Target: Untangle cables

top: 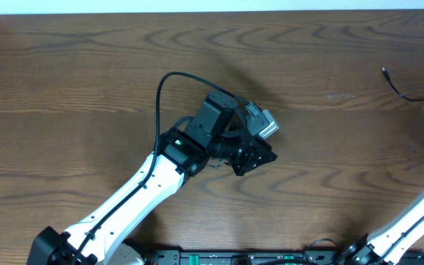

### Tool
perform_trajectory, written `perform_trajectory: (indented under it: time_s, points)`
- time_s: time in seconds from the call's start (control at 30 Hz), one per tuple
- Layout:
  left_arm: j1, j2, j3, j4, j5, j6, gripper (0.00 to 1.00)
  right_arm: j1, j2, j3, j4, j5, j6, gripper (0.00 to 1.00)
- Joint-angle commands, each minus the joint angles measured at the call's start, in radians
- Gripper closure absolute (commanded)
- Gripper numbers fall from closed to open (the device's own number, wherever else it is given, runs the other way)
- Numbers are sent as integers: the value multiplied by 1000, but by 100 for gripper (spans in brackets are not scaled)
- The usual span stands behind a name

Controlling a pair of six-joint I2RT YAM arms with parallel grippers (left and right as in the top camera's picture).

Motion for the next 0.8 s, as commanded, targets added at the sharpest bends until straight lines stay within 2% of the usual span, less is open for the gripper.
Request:
perform_trajectory:
  time_s: [0.0, 0.17, 0.33, 0.47, 0.63, 0.77]
  points:
    - [5, 8, 5, 0, 14, 9, 74, 0, 47, -55, 50, -89, -7, 1]
    - [5, 8, 5, 1, 14, 9, 74, 35, 50, -114, 246, -411, -68, 1]
    - [5, 8, 5, 0, 14, -24, 74, 103, 50, -125, 395, -509, -66, 1]
    - [5, 8, 5, 1, 14, -40, 74, 168, 50, -125, 443, -449, -67, 1]
    - [4, 8, 5, -3, 14, -62, 74, 202, 50, -124, 365, -222, -66, 1]
    - [4, 8, 5, -20, 14, -61, 74, 199, 44, -118, 293, -128, -40, 1]
